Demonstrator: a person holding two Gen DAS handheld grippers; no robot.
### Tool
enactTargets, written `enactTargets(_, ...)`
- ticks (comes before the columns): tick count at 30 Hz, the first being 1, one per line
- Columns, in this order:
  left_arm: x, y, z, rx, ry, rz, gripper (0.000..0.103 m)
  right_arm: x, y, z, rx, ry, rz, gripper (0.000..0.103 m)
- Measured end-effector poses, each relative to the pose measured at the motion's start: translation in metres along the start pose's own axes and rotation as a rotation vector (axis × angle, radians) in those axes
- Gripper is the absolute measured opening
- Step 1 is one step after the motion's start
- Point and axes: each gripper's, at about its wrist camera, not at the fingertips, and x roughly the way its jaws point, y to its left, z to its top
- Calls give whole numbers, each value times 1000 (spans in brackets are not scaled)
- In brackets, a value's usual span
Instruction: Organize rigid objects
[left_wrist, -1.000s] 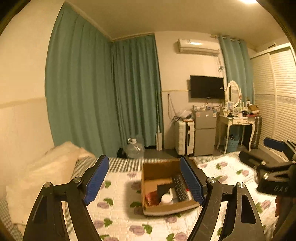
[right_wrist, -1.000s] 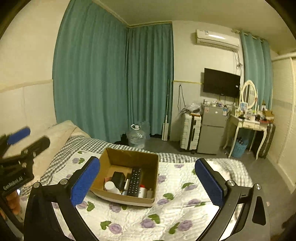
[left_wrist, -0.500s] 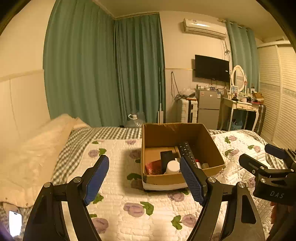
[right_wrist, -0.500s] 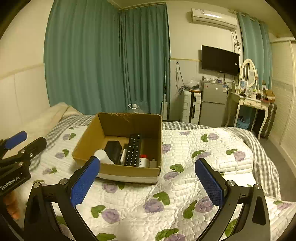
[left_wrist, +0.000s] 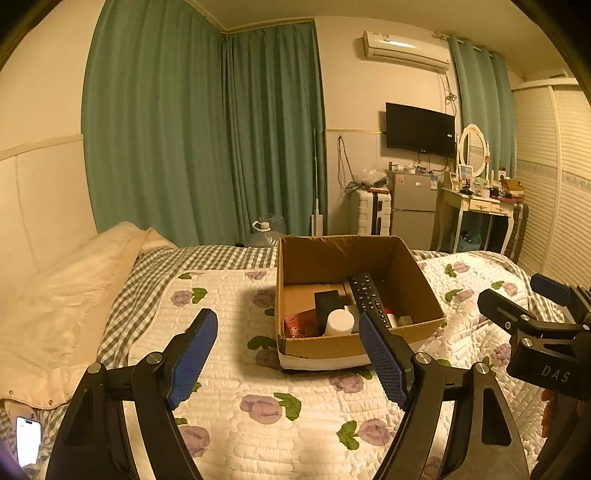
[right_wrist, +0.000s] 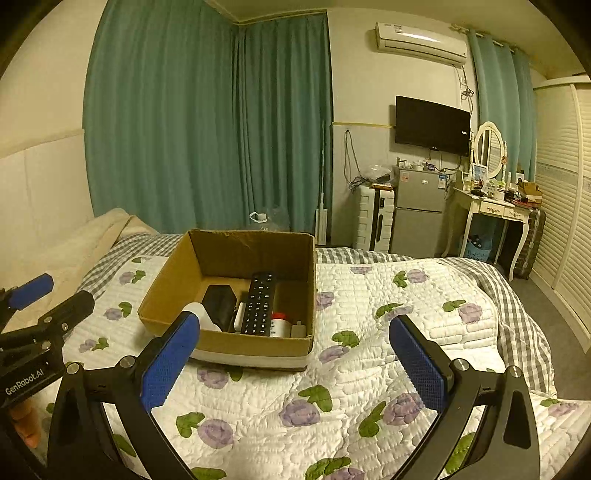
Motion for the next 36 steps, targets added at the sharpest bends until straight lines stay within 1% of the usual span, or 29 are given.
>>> enactTargets(17, 7, 1, -2, -5, 38, -4, 82, 1, 2, -1, -7, 14, -4, 103)
enactTargets(24, 7, 2, -2, -11, 41, -11, 82, 5, 5, -3, -16, 29, -7, 103)
enactTargets(36, 10, 3, -1, -10, 43, -9, 82, 6, 5, -4, -16, 28, -13, 103)
